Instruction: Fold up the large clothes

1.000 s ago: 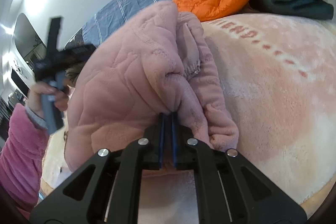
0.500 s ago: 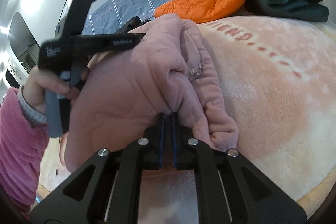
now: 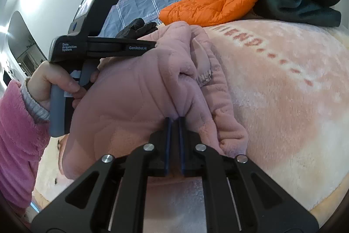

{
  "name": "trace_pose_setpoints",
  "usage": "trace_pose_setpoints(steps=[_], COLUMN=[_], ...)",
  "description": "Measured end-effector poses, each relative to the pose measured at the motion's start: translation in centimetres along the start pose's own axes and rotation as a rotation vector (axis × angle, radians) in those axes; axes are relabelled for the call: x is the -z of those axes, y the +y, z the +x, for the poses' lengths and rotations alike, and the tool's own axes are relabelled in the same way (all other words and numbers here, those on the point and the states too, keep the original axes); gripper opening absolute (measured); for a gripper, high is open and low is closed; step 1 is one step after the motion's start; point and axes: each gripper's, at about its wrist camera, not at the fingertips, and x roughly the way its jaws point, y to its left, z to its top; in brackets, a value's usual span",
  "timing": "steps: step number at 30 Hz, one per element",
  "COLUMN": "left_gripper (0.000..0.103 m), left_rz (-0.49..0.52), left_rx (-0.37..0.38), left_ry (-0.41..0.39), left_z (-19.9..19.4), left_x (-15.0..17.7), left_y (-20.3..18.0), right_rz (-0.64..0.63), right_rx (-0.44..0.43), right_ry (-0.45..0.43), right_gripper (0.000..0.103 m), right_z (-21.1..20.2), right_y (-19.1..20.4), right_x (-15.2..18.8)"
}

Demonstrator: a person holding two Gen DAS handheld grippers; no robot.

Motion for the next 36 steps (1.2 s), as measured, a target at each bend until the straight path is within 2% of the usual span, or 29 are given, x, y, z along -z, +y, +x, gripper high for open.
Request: trace_pose_setpoints(steps=[4, 12, 15, 17, 21, 27, 36], left_gripper=[0.047, 0.049, 0.057, 0.067, 0.074, 0.075, 0.075], left_rz=[-0.025, -0.013, -0.04, -0.093, -0.156, -0.115, -0.051], left_rx=[0.025, -0.033, -0.032, -0.023, 0.005, -0.069, -0.138], left_ry=[-0.014, -0.064, -0.061, -0.051, -0.029, -0.061, -0.098], left_z=[-0.1, -1.4, -1.4, -1.4, -1.1, -1.5, -2.7], left_x=[0.4, 0.7, 0.6, 0.5, 0.5, 0.5, 0.5], left_y=[0.5, -0.3, 0.3, 1.2, 2.2, 1.1, 0.5], right_rz=[-0.019, -0.006, -0.007, -0.003, -0.001, 0.006, 0.019], right_rx=[0.016, 0.004, 0.003, -0.001, -0.006, -0.013, -0.028], right_ry=[-0.004, 0.006, 0.004, 0.003, 0.003, -0.001, 0.003], right_gripper=[0.007, 0.007, 0.007, 0.007, 0.007, 0.007, 0.007], right_z=[-0.1, -0.1, -0.1, 0.0, 0.0, 0.1, 0.0], right_y=[0.5, 0.2, 0.1, 0.0, 0.0, -0.2, -0.4], right_x=[0.0, 0.0, -0.1, -0.1, -0.2, -0.1, -0.1])
